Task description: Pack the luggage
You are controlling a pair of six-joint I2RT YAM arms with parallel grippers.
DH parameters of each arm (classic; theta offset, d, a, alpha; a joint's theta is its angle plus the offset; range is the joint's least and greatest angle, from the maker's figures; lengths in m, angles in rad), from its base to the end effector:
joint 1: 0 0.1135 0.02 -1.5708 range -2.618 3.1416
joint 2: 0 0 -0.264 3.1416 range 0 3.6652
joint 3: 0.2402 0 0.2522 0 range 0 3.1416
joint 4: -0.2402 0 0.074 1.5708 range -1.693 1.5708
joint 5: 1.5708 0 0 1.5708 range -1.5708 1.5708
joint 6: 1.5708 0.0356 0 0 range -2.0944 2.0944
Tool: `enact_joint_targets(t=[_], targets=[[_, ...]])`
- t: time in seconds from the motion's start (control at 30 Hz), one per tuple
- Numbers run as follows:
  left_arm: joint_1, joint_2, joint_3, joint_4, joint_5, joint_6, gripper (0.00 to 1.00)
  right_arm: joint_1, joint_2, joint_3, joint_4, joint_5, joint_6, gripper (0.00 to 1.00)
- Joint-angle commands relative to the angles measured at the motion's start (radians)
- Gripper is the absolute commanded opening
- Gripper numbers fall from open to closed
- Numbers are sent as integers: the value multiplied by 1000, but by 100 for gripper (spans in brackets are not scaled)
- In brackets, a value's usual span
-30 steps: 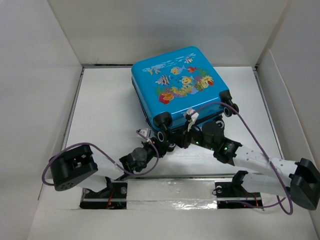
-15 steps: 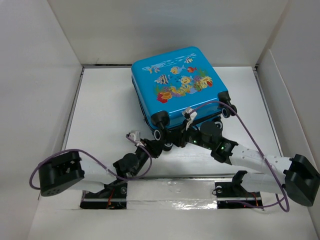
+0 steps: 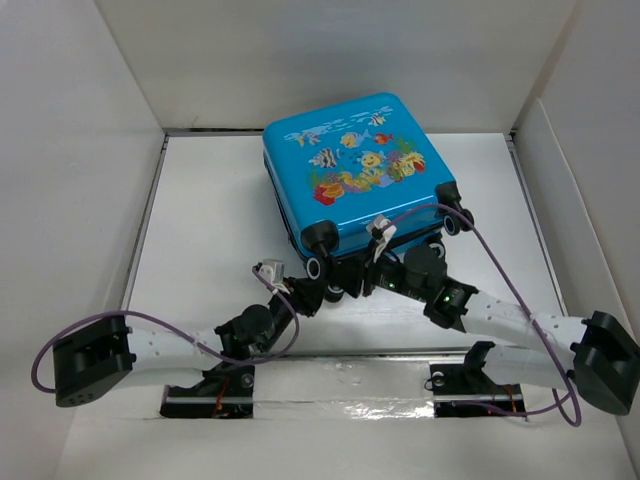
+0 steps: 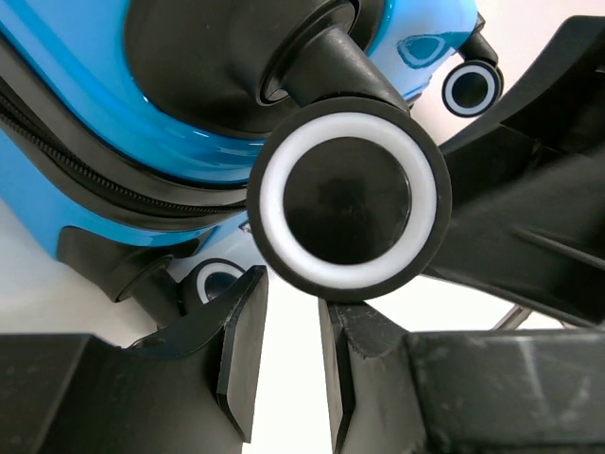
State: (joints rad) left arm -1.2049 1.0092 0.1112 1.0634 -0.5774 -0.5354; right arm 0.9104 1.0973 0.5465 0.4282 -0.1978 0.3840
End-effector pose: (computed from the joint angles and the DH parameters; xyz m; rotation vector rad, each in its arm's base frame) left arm 0.0830 -0.1624 0.1999 -0.0038 1.5143 -1.0162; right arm 0.1465 0.2000 0.2581 -0.6269 1.7135 1.1131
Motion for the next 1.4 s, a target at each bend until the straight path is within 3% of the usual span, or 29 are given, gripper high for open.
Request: enact_joint_targets(t=[0.0, 0.2, 0.27, 0.3, 0.4, 0.47, 0.57, 0.6, 0.7, 0.97, 1.27, 1.3, 1.37], targets=[[13, -76, 51, 73, -67, 12, 24, 15, -59, -17, 70, 43, -31, 48], [13, -104, 47, 50, -64, 18, 22, 15, -134, -86, -8, 172, -34, 50], [13, -109, 47, 41, -59, 25, 22, 15, -136, -103, -11, 202, -36, 41], [13, -113, 47, 35, -55, 25, 21, 15, -129, -109, -3, 230, -28, 23], [13, -132, 42, 20, -55, 28, 21, 15, -67, -140, 89, 265, -17, 12], [13, -150, 41, 4, -53, 29, 20, 15, 4, -135, 151, 271, -13, 13], [13, -182, 35, -22, -48, 28, 20, 15, 71, -119, 228, 281, -1, 28], [13, -190, 28, -26, -52, 25, 20, 15, 105, -120, 254, 290, 13, 37], [13, -218, 22, -48, -52, 23, 20, 24, 163, -125, 343, 333, 29, 47], [13, -218, 27, -51, -38, 40, 19, 61, 297, -102, 473, 523, 79, 43], [13, -253, 39, -92, -41, 71, 19, 176, 331, -95, 560, 753, 76, 9], [13, -254, 45, -97, -44, 77, 19, 185, 332, -95, 564, 764, 61, 1], [13, -264, 54, -114, -45, 95, 19, 217, 334, -91, 560, 764, 47, 0]])
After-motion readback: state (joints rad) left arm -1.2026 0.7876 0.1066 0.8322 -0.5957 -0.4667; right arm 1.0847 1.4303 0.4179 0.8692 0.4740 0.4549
